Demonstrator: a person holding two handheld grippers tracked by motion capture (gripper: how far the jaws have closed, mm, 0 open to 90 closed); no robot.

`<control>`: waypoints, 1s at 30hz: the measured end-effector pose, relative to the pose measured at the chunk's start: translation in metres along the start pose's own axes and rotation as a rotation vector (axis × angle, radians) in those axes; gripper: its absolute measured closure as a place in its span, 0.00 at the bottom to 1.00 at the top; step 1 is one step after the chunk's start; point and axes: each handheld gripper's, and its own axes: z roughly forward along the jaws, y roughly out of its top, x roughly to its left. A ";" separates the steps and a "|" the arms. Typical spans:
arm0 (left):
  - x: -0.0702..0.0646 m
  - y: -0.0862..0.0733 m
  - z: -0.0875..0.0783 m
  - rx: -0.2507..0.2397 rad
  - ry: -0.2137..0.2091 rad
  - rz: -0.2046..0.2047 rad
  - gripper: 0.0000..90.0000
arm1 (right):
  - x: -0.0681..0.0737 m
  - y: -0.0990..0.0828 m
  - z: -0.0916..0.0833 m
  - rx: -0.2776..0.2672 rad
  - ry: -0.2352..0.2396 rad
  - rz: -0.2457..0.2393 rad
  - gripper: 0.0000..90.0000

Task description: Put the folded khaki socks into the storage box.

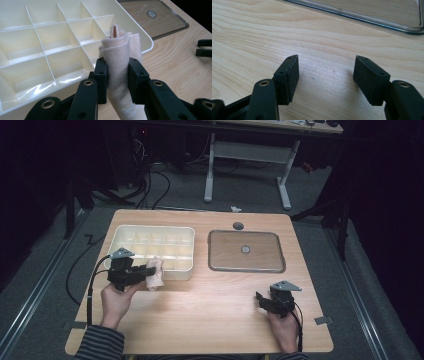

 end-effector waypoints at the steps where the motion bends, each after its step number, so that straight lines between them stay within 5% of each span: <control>1: 0.000 0.001 0.000 0.000 0.002 0.003 0.80 | 0.000 0.000 0.000 0.000 0.000 0.000 0.42; 11: 0.011 0.006 0.003 -0.017 -0.018 -0.040 0.80 | 0.000 0.000 0.000 0.000 0.001 0.000 0.42; 23: 0.017 0.026 0.010 0.004 0.011 -0.016 0.80 | 0.000 0.000 0.000 0.000 0.001 0.000 0.42; 30: 0.027 0.028 0.014 -0.011 -0.019 -0.066 0.80 | 0.000 0.000 0.000 0.000 0.001 -0.001 0.41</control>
